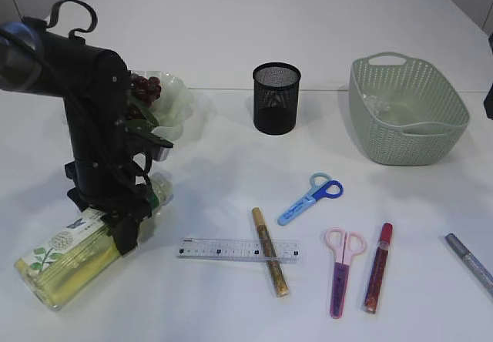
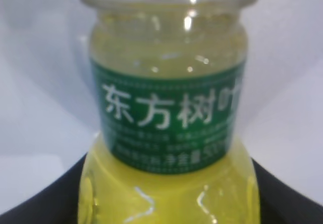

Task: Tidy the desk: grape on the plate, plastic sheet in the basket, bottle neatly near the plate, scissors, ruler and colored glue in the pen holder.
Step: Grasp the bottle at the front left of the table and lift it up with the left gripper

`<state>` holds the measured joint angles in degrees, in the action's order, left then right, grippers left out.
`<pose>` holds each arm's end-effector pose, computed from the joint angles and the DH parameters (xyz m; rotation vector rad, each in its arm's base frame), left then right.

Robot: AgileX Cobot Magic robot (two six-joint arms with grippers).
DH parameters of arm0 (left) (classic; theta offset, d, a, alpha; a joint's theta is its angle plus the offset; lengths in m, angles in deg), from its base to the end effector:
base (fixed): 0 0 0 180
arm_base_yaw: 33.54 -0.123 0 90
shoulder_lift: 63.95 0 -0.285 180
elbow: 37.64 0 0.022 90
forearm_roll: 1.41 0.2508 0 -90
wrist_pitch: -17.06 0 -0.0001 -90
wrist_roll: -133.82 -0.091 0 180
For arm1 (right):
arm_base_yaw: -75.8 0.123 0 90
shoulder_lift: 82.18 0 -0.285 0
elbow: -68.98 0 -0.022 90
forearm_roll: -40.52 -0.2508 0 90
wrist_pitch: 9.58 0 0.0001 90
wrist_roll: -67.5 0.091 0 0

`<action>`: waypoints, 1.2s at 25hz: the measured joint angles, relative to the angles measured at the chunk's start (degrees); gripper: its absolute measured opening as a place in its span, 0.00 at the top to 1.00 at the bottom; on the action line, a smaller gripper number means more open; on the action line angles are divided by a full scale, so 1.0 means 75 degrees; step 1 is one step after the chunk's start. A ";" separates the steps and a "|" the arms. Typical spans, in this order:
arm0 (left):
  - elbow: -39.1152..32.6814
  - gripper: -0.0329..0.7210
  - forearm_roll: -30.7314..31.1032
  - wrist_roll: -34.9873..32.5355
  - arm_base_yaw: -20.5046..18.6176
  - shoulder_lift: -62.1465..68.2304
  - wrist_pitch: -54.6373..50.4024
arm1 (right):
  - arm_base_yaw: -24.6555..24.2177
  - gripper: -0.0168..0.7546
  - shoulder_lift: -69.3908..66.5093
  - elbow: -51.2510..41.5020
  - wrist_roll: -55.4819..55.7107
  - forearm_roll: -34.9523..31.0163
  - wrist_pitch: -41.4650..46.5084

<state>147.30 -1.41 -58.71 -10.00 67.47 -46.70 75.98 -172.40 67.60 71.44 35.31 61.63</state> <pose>0.3548 -0.1546 0.1158 -0.9175 -2.8180 -0.0255 0.2792 0.0087 0.3364 0.1164 2.8393 0.1440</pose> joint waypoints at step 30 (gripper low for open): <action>-0.4246 0.35 -0.1281 0.1591 -0.0442 -0.4560 0.4181 | 0.0000 0.30 0.0000 0.0000 -0.0021 0.0152 0.0000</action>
<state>115.46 -11.02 -46.77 -13.32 33.26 -15.34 75.98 -172.40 67.60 71.29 36.45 61.63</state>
